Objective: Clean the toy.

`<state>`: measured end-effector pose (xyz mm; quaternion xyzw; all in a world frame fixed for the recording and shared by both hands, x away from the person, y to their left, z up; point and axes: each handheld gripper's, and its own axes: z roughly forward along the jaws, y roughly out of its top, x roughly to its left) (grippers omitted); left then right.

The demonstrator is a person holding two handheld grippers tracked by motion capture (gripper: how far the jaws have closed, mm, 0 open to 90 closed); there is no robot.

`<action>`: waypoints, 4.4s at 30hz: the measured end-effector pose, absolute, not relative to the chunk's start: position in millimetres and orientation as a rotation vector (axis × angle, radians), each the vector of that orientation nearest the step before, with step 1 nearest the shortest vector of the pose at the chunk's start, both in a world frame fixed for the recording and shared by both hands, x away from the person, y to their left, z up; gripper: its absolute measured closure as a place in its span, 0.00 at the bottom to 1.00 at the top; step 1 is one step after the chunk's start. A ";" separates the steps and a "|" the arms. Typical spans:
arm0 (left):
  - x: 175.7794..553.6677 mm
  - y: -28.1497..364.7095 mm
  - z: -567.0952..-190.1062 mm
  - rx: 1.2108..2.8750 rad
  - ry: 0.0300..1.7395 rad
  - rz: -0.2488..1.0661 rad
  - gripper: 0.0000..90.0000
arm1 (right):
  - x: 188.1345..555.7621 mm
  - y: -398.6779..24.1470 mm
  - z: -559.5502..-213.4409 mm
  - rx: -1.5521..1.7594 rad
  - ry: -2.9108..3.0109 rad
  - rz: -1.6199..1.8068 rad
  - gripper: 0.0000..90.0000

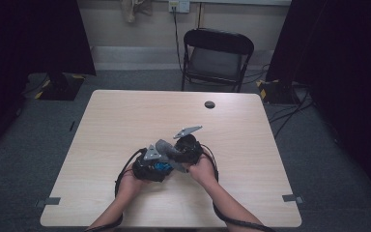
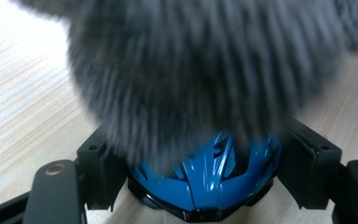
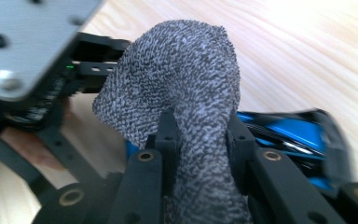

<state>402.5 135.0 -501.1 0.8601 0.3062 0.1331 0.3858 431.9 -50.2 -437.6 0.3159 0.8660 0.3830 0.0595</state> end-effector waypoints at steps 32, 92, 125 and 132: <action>402.6 135.2 -501.0 2.191 0.778 0.351 0.29 | 422.7 -34.1 -455.8 0.844 2.662 1.122 0.80; 401.9 134.3 -501.5 2.182 0.788 0.333 0.29 | 468.7 -83.6 -446.9 1.128 2.504 0.997 0.80; 402.1 134.3 -501.3 2.185 0.786 0.334 0.28 | 469.5 -145.8 -447.9 1.243 2.406 1.014 0.78; 401.8 133.8 -501.0 2.189 0.791 0.339 0.28 | 458.1 -162.8 -459.5 1.274 2.400 1.029 0.77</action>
